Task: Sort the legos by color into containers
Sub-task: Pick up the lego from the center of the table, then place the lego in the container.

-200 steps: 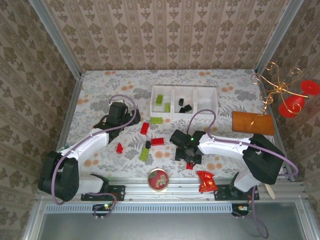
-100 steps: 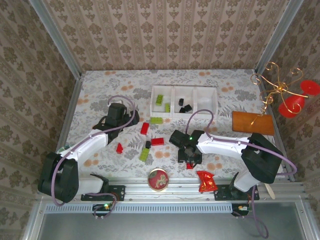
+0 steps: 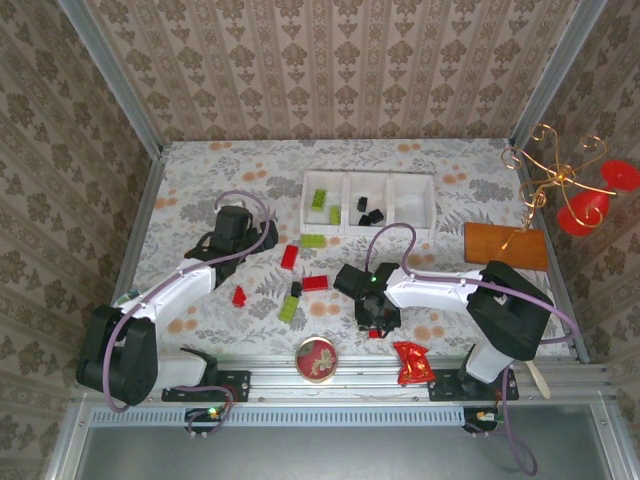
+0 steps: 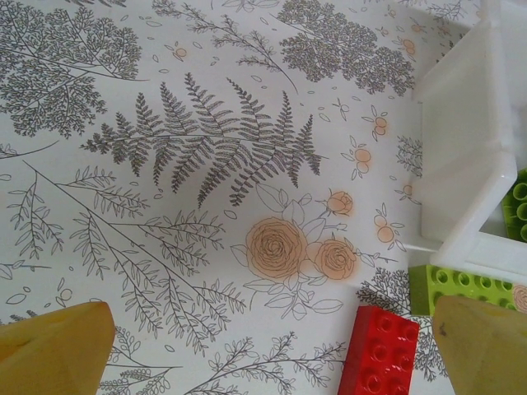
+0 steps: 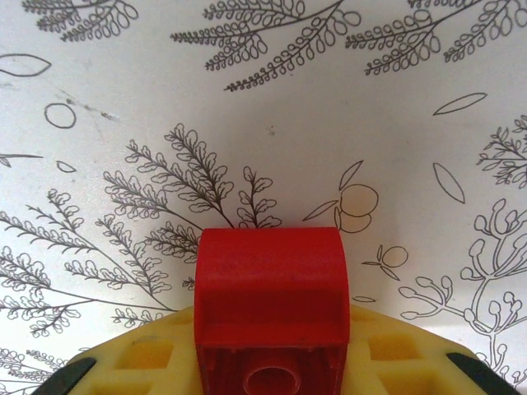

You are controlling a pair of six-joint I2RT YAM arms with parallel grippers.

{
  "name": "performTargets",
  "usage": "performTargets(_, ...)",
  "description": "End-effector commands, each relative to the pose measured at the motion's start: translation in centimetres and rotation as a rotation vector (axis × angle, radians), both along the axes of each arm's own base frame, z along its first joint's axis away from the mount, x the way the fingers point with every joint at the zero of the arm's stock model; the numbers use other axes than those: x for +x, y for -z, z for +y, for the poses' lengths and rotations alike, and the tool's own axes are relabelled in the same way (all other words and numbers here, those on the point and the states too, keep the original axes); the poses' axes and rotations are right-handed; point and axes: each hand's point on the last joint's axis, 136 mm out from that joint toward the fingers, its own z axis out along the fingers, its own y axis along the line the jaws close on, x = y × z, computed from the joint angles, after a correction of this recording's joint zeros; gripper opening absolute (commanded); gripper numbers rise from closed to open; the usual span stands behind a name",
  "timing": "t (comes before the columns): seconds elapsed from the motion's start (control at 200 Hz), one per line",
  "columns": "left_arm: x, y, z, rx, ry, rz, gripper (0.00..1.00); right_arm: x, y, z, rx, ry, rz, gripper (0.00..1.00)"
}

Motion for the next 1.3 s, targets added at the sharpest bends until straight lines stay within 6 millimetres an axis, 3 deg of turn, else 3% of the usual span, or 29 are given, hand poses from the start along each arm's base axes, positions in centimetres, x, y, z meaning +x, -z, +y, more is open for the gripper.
performTargets(0.0,-0.5,0.0,0.5,-0.02,-0.023,0.011,1.0,0.1,0.5,-0.5,-0.051,-0.018,0.0,0.28)
performTargets(0.285,-0.5,0.0,0.7,-0.02,-0.027,0.012,1.0,3.0,-2.4,-0.4,-0.094,-0.052,-0.131,0.14)
performTargets(0.515,-0.7,0.2,1.0,-0.023,-0.036,0.017,1.0,6.1,-5.5,-1.3,-0.114,-0.049,-0.247,0.09)
performTargets(0.94,-1.3,0.0,1.3,-0.026,-0.038,0.026,1.0,14.8,-12.4,-7.0,-0.105,0.077,-0.492,0.1)
performTargets(1.075,-1.4,0.0,1.3,-0.035,-0.047,0.024,1.0,17.7,-13.4,-9.4,-0.099,0.171,-0.549,0.1)
performTargets(1.295,-1.2,-0.3,1.2,-0.035,-0.041,0.023,1.0,21.7,-13.8,-11.4,-0.08,0.21,-0.598,0.1)
